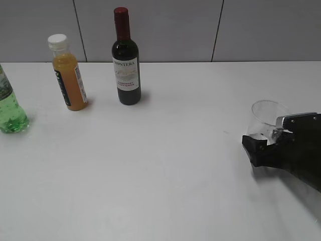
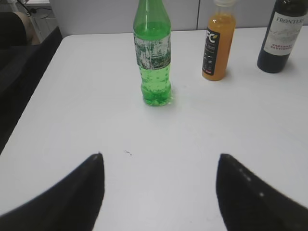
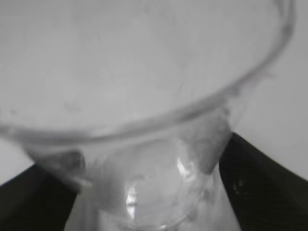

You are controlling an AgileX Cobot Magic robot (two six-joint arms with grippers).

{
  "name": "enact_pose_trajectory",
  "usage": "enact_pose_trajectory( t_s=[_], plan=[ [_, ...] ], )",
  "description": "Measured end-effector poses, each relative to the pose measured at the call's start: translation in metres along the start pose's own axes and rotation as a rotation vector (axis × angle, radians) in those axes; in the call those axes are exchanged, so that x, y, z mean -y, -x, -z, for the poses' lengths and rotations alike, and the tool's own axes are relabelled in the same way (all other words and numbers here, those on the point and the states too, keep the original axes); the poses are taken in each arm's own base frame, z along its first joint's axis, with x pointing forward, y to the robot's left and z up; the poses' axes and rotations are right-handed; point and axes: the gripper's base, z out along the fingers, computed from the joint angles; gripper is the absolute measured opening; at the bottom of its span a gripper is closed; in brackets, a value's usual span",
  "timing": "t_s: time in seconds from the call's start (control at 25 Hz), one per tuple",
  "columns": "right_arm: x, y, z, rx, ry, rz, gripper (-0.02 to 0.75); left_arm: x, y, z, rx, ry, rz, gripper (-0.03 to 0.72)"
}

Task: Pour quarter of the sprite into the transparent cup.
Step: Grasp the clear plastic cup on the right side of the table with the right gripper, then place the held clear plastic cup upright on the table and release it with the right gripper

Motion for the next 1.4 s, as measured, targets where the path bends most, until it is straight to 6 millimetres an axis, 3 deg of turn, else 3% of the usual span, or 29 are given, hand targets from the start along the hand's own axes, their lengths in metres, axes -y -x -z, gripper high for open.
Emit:
enact_pose_trajectory(
  t_s=[0.36, 0.6, 0.88, 1.24, 1.4],
  plan=[
    [0.002, -0.001, -0.015, 0.036, 0.002, 0.001, 0.671, 0.0, 0.0, 0.0, 0.0, 0.0, 0.0, 0.553],
    [0.002, -0.001, -0.016, 0.038, 0.003, 0.001, 0.551, 0.0, 0.0, 0.0, 0.0, 0.0, 0.0, 0.553],
    [0.0, 0.001, -0.015, 0.038, 0.027, 0.021, 0.535, 0.0, 0.0, 0.0, 0.0, 0.0, 0.0, 0.553],
    [-0.023, 0.025, -0.006, 0.087, 0.267, 0.163, 0.534, 0.0, 0.0, 0.0, 0.0, 0.0, 0.0, 0.553],
    [-0.041, 0.027, -0.002, 0.095, 0.41, 0.231, 0.534, 0.0, 0.0, 0.0, 0.0, 0.0, 0.0, 0.553]
  ],
)
